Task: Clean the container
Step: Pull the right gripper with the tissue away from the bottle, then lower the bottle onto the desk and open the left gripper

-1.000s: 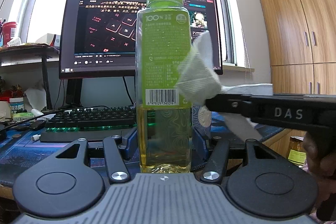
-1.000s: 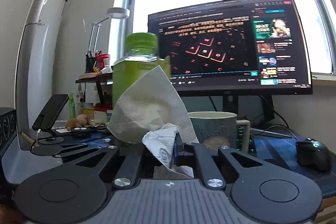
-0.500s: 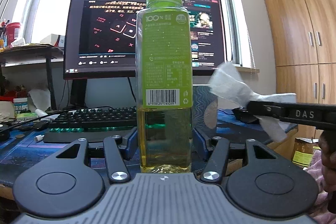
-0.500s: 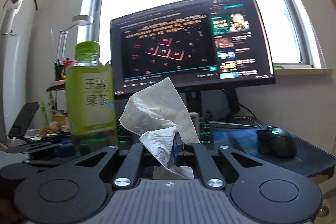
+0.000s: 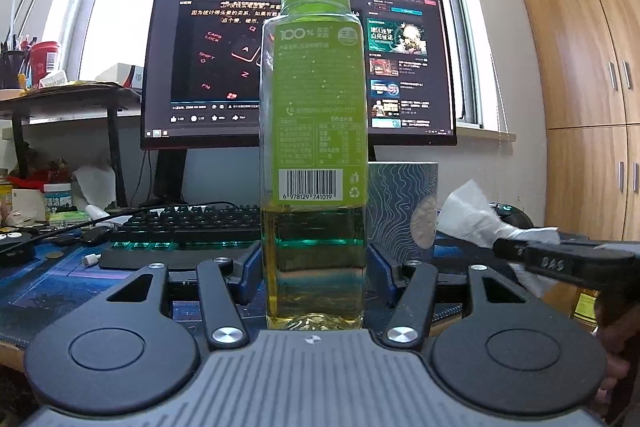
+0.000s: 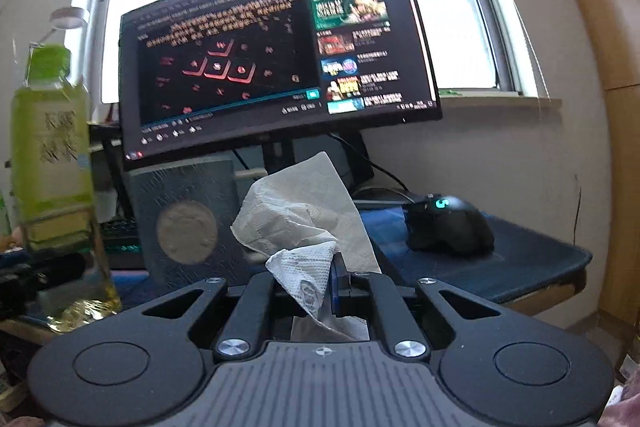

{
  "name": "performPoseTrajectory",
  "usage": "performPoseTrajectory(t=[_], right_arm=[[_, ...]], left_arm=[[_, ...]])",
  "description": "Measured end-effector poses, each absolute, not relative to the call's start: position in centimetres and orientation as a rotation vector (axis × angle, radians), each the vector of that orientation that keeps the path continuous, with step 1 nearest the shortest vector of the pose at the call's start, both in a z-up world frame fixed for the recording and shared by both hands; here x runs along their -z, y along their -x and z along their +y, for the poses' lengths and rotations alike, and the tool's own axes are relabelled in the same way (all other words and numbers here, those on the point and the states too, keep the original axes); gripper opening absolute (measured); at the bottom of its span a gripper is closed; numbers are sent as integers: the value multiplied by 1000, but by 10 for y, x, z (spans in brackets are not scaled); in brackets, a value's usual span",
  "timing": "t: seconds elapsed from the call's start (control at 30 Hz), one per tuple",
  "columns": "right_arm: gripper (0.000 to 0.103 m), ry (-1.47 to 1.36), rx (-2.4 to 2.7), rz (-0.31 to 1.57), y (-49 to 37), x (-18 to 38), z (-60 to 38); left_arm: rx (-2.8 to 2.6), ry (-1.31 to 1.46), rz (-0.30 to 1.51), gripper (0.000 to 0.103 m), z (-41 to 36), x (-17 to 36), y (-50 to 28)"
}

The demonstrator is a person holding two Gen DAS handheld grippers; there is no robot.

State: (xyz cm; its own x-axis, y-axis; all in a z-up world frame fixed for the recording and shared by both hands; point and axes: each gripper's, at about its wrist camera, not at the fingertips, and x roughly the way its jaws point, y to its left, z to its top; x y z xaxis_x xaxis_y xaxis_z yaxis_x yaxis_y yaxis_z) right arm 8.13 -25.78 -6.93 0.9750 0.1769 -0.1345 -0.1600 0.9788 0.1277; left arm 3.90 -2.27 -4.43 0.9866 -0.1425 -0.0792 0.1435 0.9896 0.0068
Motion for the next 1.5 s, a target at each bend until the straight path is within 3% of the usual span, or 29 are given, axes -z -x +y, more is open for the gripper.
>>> performPoseTrajectory(t=[0.37,0.5,0.57,0.73,0.8,1.07,1.13,1.5], right_arm=[[15,-102,-178,172,-91,78,-252],[32,-106,-182,161,-91,78,-251],[33,-106,-181,159,-91,78,-252],[62,-99,-174,142,-89,78,-253],[66,-108,-184,134,-88,78,-255],[69,-110,-190,114,-83,73,-258],[69,-108,-197,111,-83,72,-257],[71,-95,-210,120,-82,71,-255]], left_arm=[[143,-14,77,59,-23,45,-39],[143,-15,77,59,-23,45,-39],[142,-17,77,59,-23,45,-39],[141,-16,78,60,-23,45,-40],[140,-17,78,60,-23,45,-40],[133,-19,75,63,-23,44,-40],[127,-21,66,75,-23,44,-39],[156,-11,7,93,-19,39,-26]])
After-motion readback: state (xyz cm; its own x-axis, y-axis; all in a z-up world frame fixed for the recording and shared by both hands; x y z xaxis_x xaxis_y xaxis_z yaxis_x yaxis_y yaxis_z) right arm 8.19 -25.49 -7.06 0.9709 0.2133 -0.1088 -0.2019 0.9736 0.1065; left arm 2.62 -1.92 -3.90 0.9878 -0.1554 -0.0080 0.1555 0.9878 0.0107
